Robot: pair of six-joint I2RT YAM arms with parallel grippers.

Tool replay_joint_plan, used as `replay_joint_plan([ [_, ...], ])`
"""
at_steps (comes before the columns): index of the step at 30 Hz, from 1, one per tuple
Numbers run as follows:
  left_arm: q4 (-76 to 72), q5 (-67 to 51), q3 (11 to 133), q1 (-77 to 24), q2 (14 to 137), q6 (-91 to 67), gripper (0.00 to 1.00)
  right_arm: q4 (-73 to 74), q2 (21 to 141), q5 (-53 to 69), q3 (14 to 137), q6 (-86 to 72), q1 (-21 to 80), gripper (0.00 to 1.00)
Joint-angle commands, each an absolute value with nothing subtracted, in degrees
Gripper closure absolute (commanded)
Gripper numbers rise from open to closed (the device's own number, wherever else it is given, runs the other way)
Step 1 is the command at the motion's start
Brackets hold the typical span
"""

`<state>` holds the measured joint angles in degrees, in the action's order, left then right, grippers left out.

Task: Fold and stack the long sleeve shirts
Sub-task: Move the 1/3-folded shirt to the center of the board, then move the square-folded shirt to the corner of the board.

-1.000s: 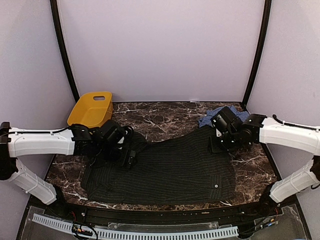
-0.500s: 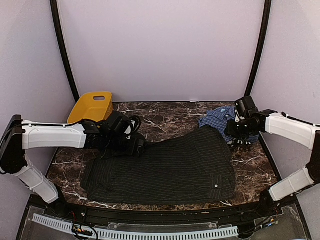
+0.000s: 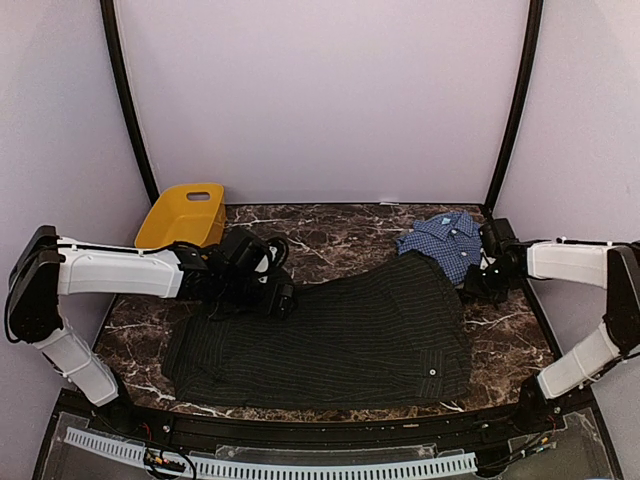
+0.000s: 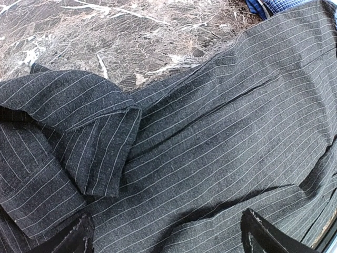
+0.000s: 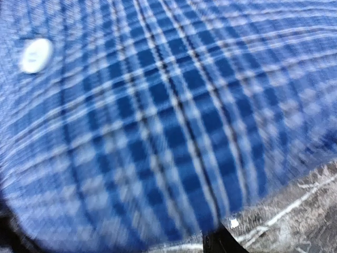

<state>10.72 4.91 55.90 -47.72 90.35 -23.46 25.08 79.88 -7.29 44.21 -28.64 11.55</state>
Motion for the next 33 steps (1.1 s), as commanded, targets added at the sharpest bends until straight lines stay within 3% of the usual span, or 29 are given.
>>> replay_joint_plan([
  [1, 10.2, 4.8, 57.0, -47.3, 90.4, -22.3, 0.05, 18.2, 86.2, -6.1, 45.0, -26.7, 10.8, 0.55],
  [14, 12.5, 6.4, 56.9, -44.8, 89.6, -21.5, 0.05, 11.6, 102.0, -2.6, 58.4, -24.7, 10.7, 0.58],
  [20, 13.1, 6.6, 56.8, -42.2, 90.5, -20.9, 0.05, 13.9, 108.4, -6.4, 66.5, -22.1, 10.7, 0.57],
  [27, 13.3, 4.6, 57.7, -38.6, 92.3, -19.7, 0.05, 14.5, 102.7, -6.3, 63.8, -21.2, 11.1, 0.56],
  [33, 14.8, 1.9, 59.5, -35.4, 92.4, -18.8, 0.07, 14.4, 92.6, -3.6, 58.2, -21.1, 17.5, 0.56],
])
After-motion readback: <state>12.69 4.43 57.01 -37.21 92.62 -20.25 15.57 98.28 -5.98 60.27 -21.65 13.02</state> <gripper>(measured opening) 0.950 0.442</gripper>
